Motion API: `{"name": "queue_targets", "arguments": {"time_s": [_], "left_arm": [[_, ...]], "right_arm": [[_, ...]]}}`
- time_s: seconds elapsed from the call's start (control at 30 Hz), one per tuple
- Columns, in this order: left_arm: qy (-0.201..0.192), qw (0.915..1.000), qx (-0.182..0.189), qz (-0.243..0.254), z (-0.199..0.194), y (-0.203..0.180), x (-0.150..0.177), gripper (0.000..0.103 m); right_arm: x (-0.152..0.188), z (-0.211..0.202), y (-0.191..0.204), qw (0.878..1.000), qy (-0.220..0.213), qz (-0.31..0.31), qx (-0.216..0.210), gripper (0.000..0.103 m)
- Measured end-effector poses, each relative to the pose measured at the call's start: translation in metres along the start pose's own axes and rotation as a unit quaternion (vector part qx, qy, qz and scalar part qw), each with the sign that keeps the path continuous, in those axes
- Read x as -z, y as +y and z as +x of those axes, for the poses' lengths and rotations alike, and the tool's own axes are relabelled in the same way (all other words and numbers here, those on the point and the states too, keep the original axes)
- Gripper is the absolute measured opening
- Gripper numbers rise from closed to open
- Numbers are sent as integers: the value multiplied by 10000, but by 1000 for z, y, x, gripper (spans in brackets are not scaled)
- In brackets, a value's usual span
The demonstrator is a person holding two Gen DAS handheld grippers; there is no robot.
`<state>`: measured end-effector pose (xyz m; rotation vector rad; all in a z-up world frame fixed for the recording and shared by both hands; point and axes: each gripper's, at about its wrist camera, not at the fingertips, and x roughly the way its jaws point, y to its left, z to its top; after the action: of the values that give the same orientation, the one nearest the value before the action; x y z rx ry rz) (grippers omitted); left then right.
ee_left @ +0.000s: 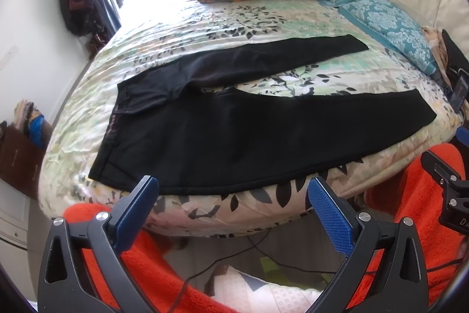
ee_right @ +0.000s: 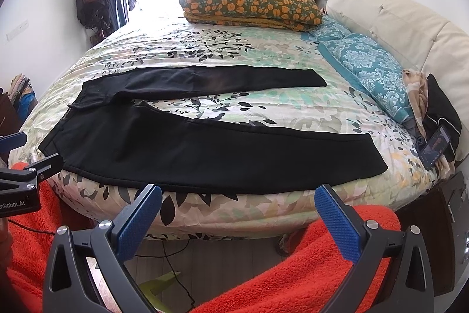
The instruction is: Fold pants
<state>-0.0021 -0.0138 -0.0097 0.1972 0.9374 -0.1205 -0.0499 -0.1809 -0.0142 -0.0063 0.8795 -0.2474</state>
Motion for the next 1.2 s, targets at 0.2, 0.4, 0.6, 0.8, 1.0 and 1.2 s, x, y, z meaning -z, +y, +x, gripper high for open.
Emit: {"name": "queue_targets", "arguments": {"time_s": [0.2,0.4,0.6,0.8,1.0,1.2], "left_arm": [[14,10000,21,36,1,-1,1,102],[48,10000,35,58,2,-3,1,102],[63,10000,46,61,3,-4,1,102],[69,9999,53,68,4,-4,1,102],[78,9999,57,73,5,-6,3,102],[78,9999,57,76,5,-6,2,102]], "right_arm": [[-1,2,2,10000,29,-5,-17,103],[1,5,1,10000,68,0,-44,103],[1,6,2,9999,86,4,-59,103],[2,7,2,9999,110,19,-61,103],[2,7,2,9999,123,26,-75,103],[3,8,2,9999,115,24,-69,103]]}}
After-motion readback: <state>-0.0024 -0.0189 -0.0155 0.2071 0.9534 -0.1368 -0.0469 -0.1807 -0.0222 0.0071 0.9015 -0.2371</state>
